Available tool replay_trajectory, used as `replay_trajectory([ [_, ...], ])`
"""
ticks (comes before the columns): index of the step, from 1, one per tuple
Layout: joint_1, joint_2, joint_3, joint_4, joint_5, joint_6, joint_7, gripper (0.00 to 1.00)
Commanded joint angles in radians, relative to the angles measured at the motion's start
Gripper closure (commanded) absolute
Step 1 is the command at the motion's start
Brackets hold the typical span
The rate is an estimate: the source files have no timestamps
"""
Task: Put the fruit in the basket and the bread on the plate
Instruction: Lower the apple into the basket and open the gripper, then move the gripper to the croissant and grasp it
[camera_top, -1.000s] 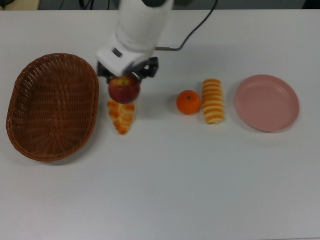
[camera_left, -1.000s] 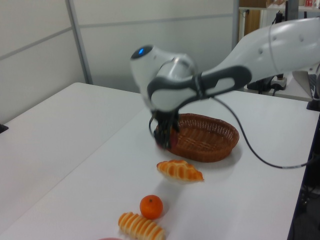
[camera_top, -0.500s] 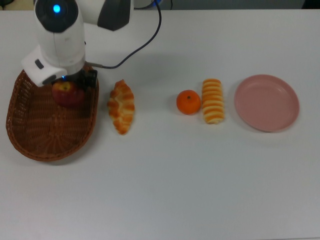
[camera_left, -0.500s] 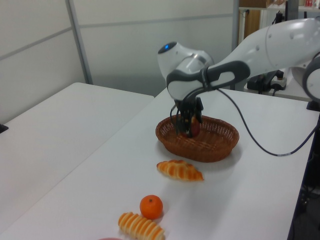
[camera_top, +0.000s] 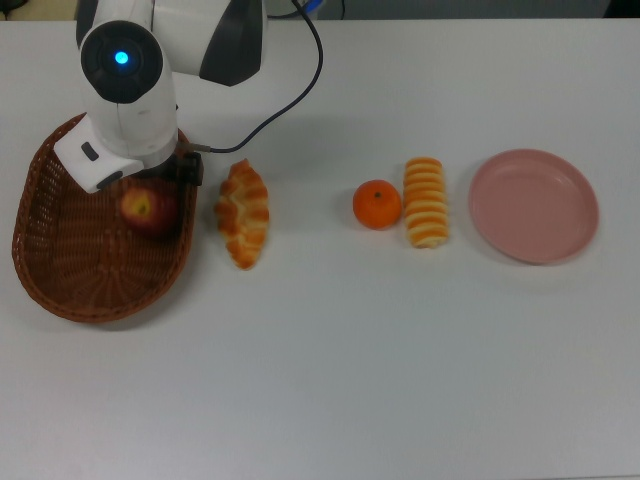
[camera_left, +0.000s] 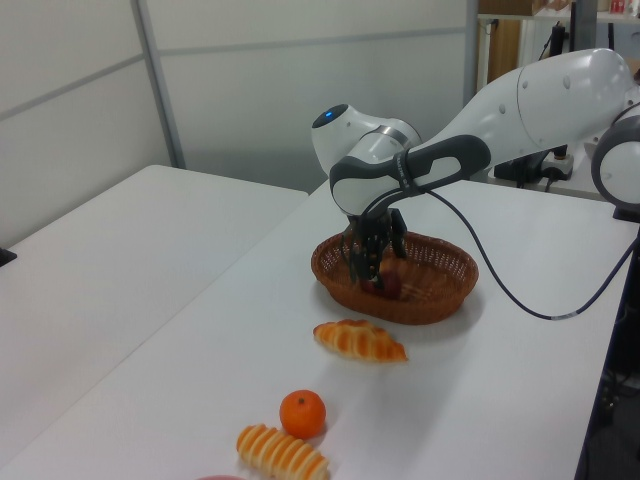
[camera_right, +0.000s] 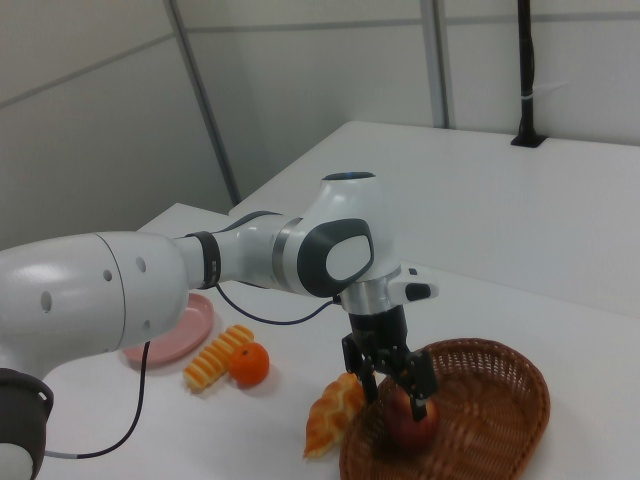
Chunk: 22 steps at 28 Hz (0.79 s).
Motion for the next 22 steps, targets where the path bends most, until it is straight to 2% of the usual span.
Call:
replay_trajectory([
  [1, 0.007, -0.032, 0.005, -0.007, 0.029, 0.002, 0.003, 0.0],
  [5, 0.031, -0.049, 0.013, -0.007, 0.053, -0.047, 0.001, 0.0],
  [16, 0.174, -0.043, 0.013, -0.019, 0.089, -0.156, -0.002, 0.0],
  [22, 0.194, -0.032, 0.011, -0.041, 0.089, -0.15, 0.006, 0.04],
])
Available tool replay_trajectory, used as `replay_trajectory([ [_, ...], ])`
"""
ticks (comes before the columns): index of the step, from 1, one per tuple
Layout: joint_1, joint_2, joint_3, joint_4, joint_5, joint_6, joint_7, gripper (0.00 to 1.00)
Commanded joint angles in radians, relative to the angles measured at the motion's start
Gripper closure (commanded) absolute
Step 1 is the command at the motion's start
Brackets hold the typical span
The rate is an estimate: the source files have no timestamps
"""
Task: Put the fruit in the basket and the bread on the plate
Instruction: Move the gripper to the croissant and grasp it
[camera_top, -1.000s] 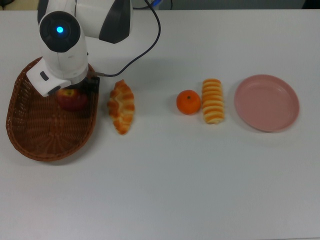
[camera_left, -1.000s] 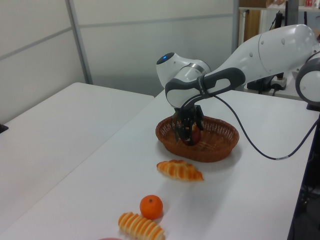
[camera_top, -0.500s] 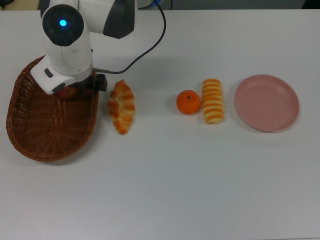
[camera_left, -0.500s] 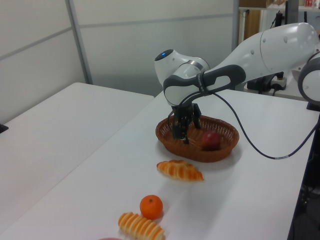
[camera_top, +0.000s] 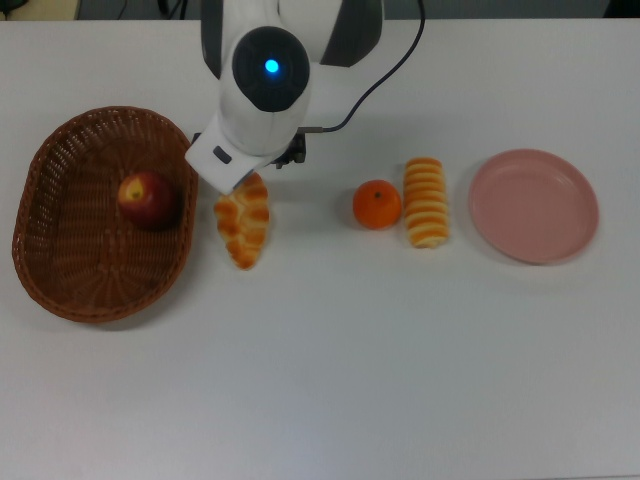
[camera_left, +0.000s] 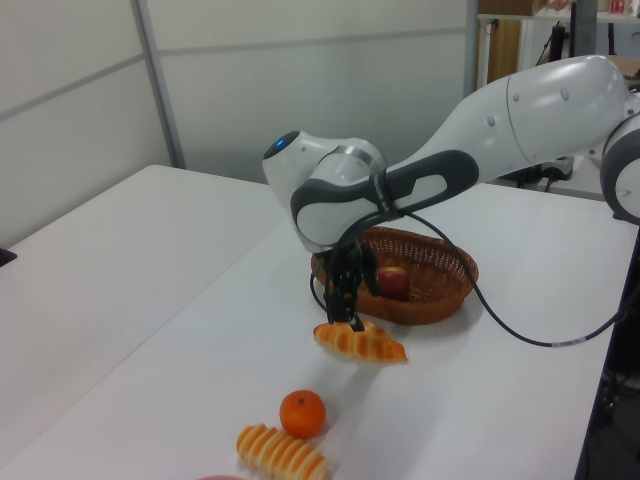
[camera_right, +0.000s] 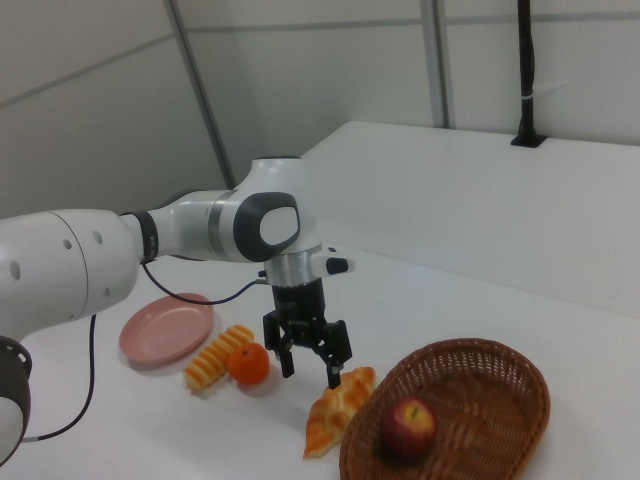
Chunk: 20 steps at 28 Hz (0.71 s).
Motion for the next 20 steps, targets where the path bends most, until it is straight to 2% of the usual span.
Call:
replay_trajectory([
  [1, 0.009, 0.0, -0.011, -0.029, 0.018, -0.004, 0.004, 0.04],
  [7, 0.012, 0.023, -0.011, -0.053, 0.004, 0.004, 0.005, 0.04],
  [20, 0.02, 0.034, -0.015, -0.069, -0.003, 0.014, 0.005, 0.12],
])
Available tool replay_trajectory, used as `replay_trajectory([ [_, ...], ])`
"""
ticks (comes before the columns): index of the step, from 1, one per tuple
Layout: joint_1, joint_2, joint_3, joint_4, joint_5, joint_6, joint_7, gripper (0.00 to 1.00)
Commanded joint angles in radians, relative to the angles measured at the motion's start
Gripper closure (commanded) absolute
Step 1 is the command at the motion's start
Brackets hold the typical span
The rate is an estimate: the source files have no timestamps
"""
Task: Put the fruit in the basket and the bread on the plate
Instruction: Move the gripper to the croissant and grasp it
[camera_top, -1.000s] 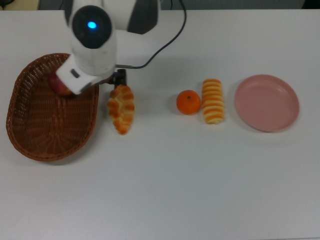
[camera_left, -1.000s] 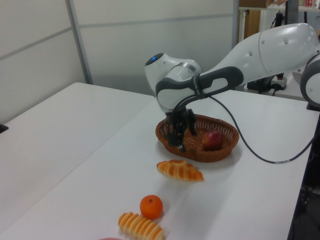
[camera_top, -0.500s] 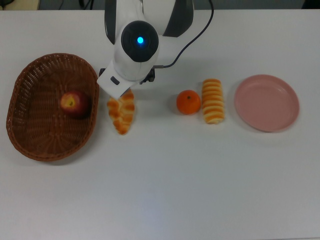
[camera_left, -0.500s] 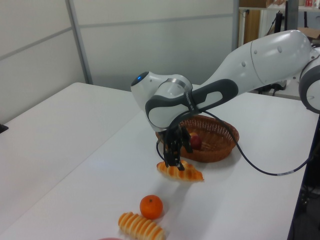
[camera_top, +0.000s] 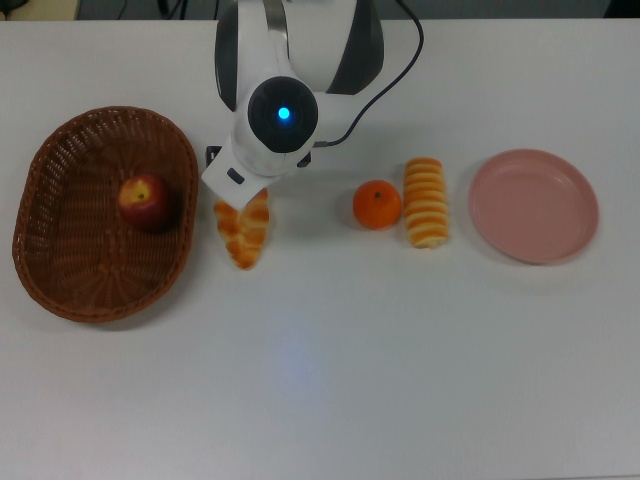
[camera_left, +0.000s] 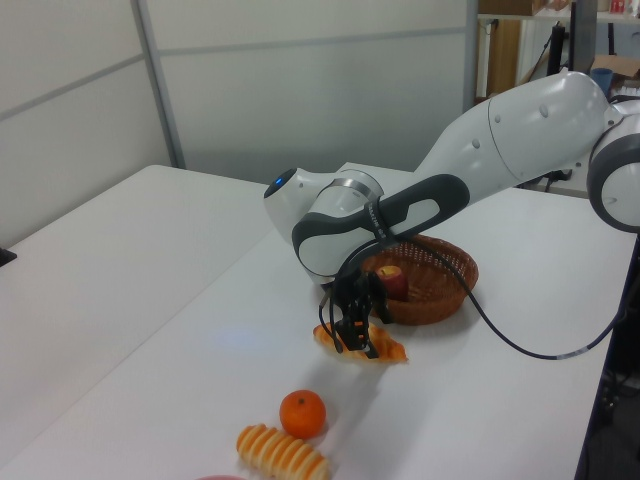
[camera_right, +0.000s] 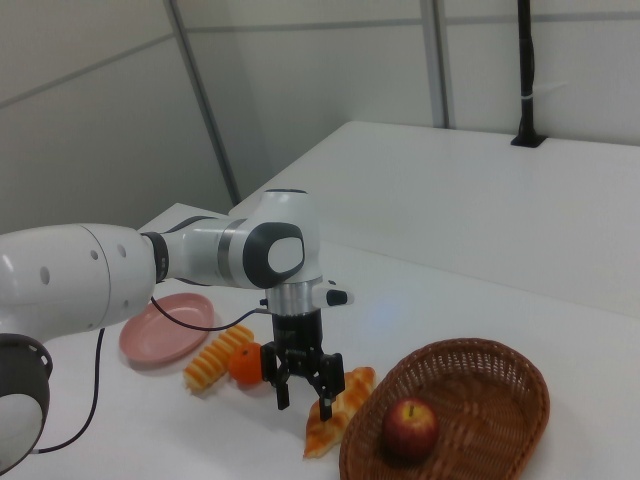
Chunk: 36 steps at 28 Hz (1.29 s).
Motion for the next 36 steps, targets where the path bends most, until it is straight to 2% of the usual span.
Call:
replay_trajectory([
  [1, 0.011, -0.012, -0.015, -0.018, -0.006, 0.014, 0.005, 0.14],
  [15, 0.005, 0.025, -0.018, -0.016, -0.021, 0.109, 0.011, 0.14],
  [18, 0.003, 0.026, -0.018, -0.018, -0.021, 0.137, 0.023, 0.19],
  [21, -0.002, 0.026, -0.018, -0.018, -0.026, 0.14, 0.026, 0.5],
  [24, -0.003, 0.028, -0.02, -0.018, -0.029, 0.138, 0.02, 0.75],
  [25, -0.003, 0.028, -0.02, -0.018, -0.029, 0.14, 0.019, 0.89],
  [27, -0.003, 0.026, -0.018, -0.018, -0.029, 0.138, 0.019, 1.0],
  [32, -0.002, 0.023, -0.018, -0.015, -0.026, 0.134, 0.02, 1.0],
  [36, 0.008, -0.007, -0.015, -0.008, -0.015, 0.116, 0.028, 1.0],
])
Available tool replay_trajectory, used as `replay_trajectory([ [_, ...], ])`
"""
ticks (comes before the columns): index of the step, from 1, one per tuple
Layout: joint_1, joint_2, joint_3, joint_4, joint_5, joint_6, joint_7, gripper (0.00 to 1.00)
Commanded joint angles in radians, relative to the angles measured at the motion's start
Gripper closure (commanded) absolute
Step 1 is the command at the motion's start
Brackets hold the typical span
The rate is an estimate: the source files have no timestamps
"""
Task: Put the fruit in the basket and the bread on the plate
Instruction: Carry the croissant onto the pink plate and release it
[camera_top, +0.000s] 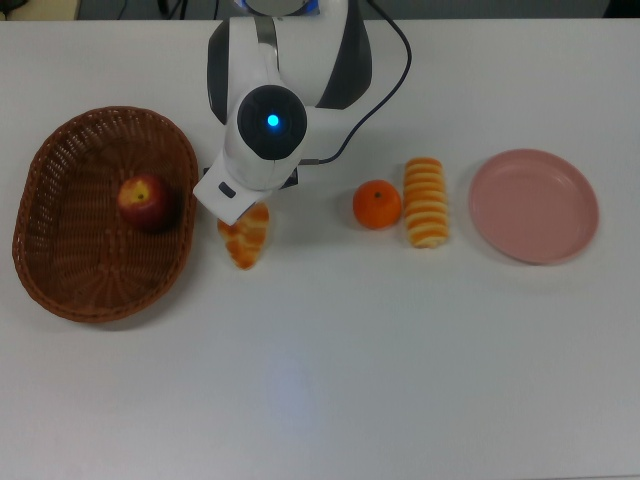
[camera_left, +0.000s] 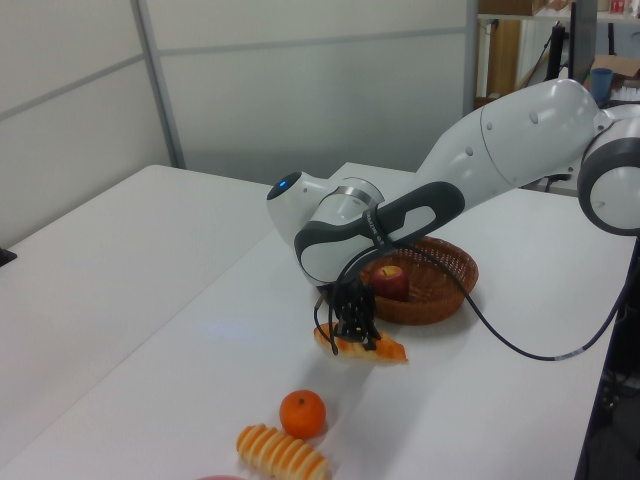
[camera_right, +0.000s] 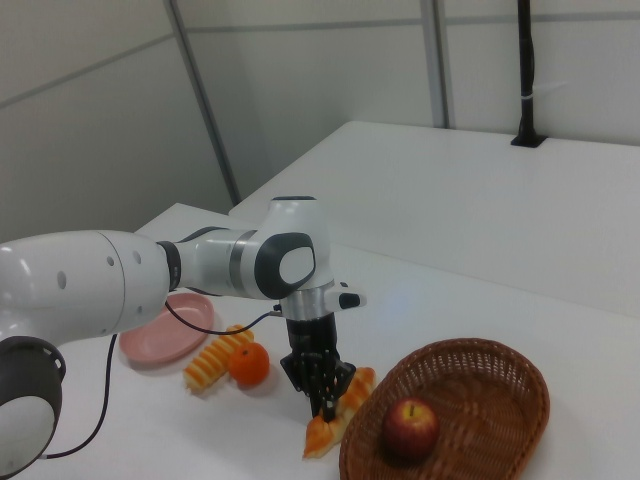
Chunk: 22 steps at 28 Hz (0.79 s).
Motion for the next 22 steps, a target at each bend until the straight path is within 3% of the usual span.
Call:
replay_trajectory([
  [1, 0.013, -0.047, 0.004, -0.011, -0.002, -0.004, 0.025, 1.0],
  [8, 0.088, -0.096, 0.017, 0.036, 0.001, -0.071, 0.029, 1.0],
  [16, 0.234, -0.104, 0.017, 0.15, -0.014, -0.118, 0.078, 1.0],
  [22, 0.352, -0.104, 0.017, 0.164, -0.029, -0.111, 0.146, 1.0],
])
